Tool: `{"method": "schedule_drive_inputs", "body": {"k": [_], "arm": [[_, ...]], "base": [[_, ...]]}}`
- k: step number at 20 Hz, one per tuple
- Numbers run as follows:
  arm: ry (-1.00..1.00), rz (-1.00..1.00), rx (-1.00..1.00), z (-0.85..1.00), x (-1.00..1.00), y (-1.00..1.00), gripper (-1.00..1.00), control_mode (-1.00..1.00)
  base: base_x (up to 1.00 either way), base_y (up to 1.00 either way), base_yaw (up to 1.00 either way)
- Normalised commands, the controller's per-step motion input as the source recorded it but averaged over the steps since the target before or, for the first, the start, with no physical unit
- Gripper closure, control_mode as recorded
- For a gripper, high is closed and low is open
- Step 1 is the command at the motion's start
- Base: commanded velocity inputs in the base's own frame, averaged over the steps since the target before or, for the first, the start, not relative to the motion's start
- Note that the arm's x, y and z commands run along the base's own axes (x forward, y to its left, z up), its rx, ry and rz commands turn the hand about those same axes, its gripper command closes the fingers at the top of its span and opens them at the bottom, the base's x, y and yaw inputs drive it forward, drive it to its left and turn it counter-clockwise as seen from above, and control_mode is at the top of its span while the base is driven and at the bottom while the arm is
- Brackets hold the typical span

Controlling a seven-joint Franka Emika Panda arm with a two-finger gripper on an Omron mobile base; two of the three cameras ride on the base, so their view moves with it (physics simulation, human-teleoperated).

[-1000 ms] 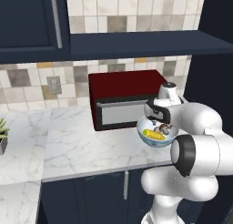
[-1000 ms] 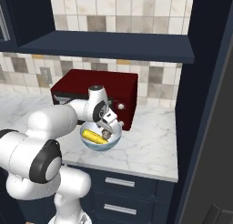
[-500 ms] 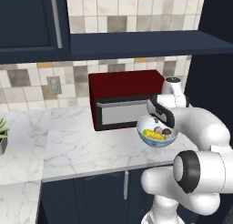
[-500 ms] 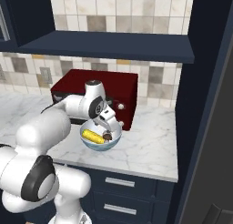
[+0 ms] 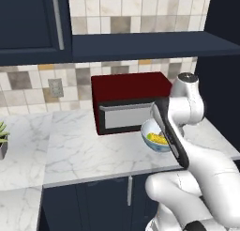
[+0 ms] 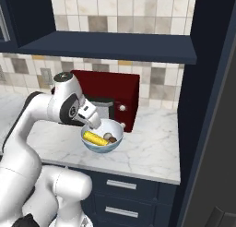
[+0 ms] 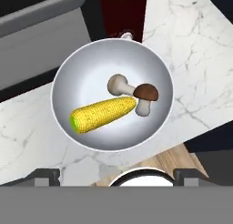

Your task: Take the mushroom, corn, and mushroom from the freezer and place them in the bowl on the counter.

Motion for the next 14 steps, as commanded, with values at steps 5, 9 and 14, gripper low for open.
{"method": "schedule_drive_inputs", "body": {"k": [5,9,14], "arm": [[-0.09,0.19,-0.01,0.85,-0.93,0.28,-1.00,-1.00],[-0.03,0.17,0.00,0.69,-0.68,0.13,-1.00,-1.00],[0.28,0.03,0.00,0.67,0.14,0.00,-1.00,-1.00]], "base": [[0.00,0.00,0.00],[0.00,0.00,0.00],[0.00,0.00,0.00]]}}
